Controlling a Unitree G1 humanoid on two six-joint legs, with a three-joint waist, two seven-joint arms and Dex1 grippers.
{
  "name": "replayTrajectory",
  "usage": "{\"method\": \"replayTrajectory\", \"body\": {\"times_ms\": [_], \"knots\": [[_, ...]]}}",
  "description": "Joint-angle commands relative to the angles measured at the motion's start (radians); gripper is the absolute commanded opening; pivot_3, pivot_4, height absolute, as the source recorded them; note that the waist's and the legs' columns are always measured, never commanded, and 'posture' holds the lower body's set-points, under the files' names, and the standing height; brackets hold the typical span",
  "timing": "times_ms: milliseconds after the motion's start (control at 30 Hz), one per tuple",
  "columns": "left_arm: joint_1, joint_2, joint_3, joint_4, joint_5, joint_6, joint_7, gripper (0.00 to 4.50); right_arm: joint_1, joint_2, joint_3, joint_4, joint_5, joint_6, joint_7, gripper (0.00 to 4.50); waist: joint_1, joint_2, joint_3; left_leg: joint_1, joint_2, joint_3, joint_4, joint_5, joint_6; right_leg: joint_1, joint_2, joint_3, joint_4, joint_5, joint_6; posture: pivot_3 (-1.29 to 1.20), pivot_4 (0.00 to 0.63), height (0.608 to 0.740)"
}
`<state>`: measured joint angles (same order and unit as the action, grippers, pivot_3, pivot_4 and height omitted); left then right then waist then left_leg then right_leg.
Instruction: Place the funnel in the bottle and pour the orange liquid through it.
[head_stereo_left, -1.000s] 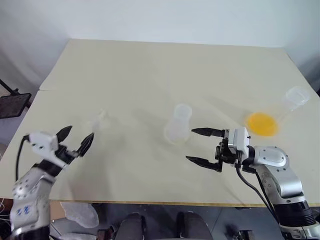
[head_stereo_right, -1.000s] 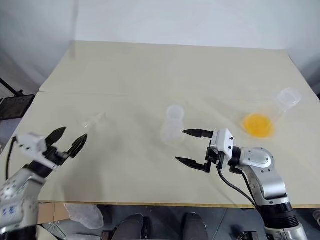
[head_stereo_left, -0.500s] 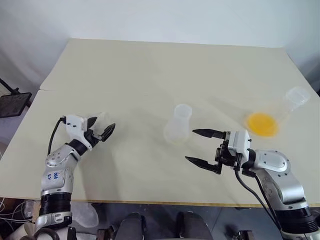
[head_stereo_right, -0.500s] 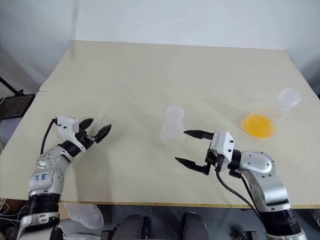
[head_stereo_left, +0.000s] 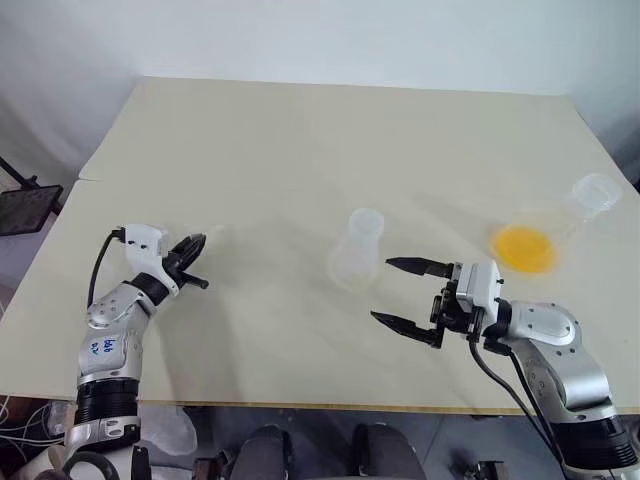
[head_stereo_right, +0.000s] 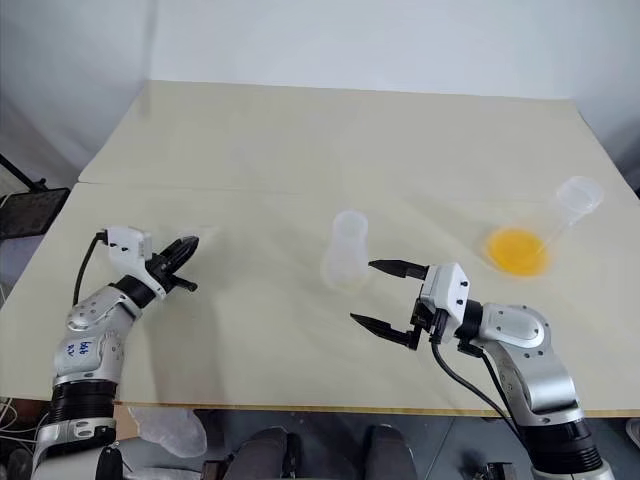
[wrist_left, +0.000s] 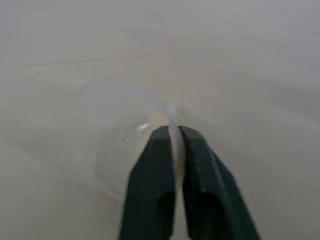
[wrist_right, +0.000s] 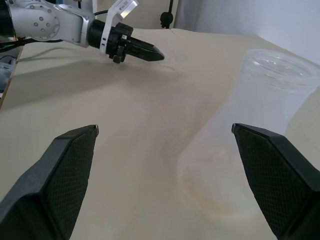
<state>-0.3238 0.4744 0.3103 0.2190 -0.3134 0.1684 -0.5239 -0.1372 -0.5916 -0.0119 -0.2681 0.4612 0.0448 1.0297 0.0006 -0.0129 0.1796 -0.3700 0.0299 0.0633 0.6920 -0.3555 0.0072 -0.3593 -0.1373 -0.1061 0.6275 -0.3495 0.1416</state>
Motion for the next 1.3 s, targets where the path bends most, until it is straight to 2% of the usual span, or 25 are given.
{"method": "replayTrajectory", "body": {"times_ms": [33, 233, 300, 367, 467, 533, 633, 767, 967, 1300], "knots": [[0.015, 0.015, 0.016, -0.047, -0.015, -0.007, -0.006, 0.04, 0.02, -0.007, -0.06, -0.047, 0.0, -0.026, -0.037, 4.5, 0.002, 0.0, 0.0, 0.0, 0.0, 0.0, 0.0, 0.0, 0.0, 0.0, 0.0, 0.0, 0.0, 0.0, 0.0, 0.0, 0.15, 0.74], [-0.039, 0.059, 0.02, -0.088, -0.041, -0.028, -0.061, 0.04, 0.101, 0.014, -0.153, -0.105, 0.026, -0.008, -0.142, 4.5, 0.009, 0.0, 0.0, -0.001, 0.0, 0.0, 0.0, 0.0, 0.0, 0.0, 0.0, 0.0, 0.0, 0.0, 0.0, 0.0, 0.15, 0.74], [-0.118, 0.099, -0.014, -0.111, -0.056, -0.027, -0.138, 0.04, 0.145, 0.026, -0.206, -0.131, 0.046, -0.002, -0.184, 4.5, 0.019, 0.0, 0.0, -0.001, -0.001, 0.0, 0.0, 0.0, 0.0, 0.0, 0.0, 0.0, 0.0, 0.0, 0.0, 0.0, 0.15, 0.74], [-0.262, 0.145, -0.106, -0.121, -0.064, -0.019, -0.295, 0.04, 0.201, 0.036, -0.268, -0.152, 0.054, -0.013, -0.222, 4.5, 0.028, 0.0, 0.0, -0.001, -0.001, 0.0, 0.0, 0.0, 0.0, 0.0, 0.001, 0.0, 0.0, 0.0, 0.0, 0.0, 0.15, 0.74], [-0.441, 0.166, -0.225, -0.078, -0.048, -0.029, -0.469, 0.04, 0.251, 0.059, -0.32, -0.165, 0.056, -0.029, -0.266, 4.5, 0.039, 0.0, 0.0, -0.003, -0.003, 0.003, 0.002, 0.0, -0.001, 0.001, 0.002, -0.001, 0.0, 0.0, 0.0, 0.0, 0.15, 0.74], [-0.533, 0.165, -0.289, -0.03, -0.018, -0.063, -0.56, 0.04, 0.272, 0.078, -0.341, -0.171, 0.058, -0.035, -0.291, 4.5, 0.032, 0.002, -0.001, -0.003, -0.003, 0.005, 0.001, 0.0, -0.001, 0.001, 0.002, -0.001, -0.001, 0.001, 0.001, 0.0, 0.15, 0.74], [-0.754, 0.118, -0.422, 0.123, 0.073, -0.156, -0.695, 0.04, 0.321, 0.143, -0.391, -0.173, 0.058, -0.069, -0.357, 4.5, 0.026, 0.003, -0.001, -0.001, -0.002, 0.007, -0.002, 0.0, -0.002, 0.0, 0.004, -0.001, -0.001, 0.0, 0.001, 0.0, 0.15, 0.74], [-0.918, 0.048, -0.511, 0.299, 0.158, -0.267, -0.767, 0.04, 0.379, 0.19, -0.415, -0.169, 0.036, -0.111, -0.387, 4.5, 0.022, 0.004, 0.0, -0.003, -0.001, 0.009, -0.003, 0.002, -0.004, -0.003, 0.007, 0.0, -0.001, 0.0, -0.001, 0.0, 0.15, 0.74], [-0.994, -0.008, -0.556, 0.396, 0.204, -0.346, -0.85, 0.04, 0.435, 0.216, -0.412, -0.185, 0.021, -0.145, -0.412, 4.5, 0.011, 0.005, 0.0, -0.001, -0.001, 0.013, -0.006, 0.003, -0.004, -0.006, 0.006, 0.004, 0.0, 0.0, -0.001, 0.0, 0.15, 0.74], [-1.036, -0.014, -0.569, 0.433, 0.247, -0.407, -0.925, 0.04, 0.455, 0.237, -0.388, -0.197, 0.003, -0.163, -0.442, 4.5, 0.022, 0.004, 0.001, -0.003, -0.001, 0.014, -0.006, 0.003, -0.003, -0.009, 0.006, 0.005, 0.0, 0.0, -0.001, 0.0, 0.15, 0.74]]}}
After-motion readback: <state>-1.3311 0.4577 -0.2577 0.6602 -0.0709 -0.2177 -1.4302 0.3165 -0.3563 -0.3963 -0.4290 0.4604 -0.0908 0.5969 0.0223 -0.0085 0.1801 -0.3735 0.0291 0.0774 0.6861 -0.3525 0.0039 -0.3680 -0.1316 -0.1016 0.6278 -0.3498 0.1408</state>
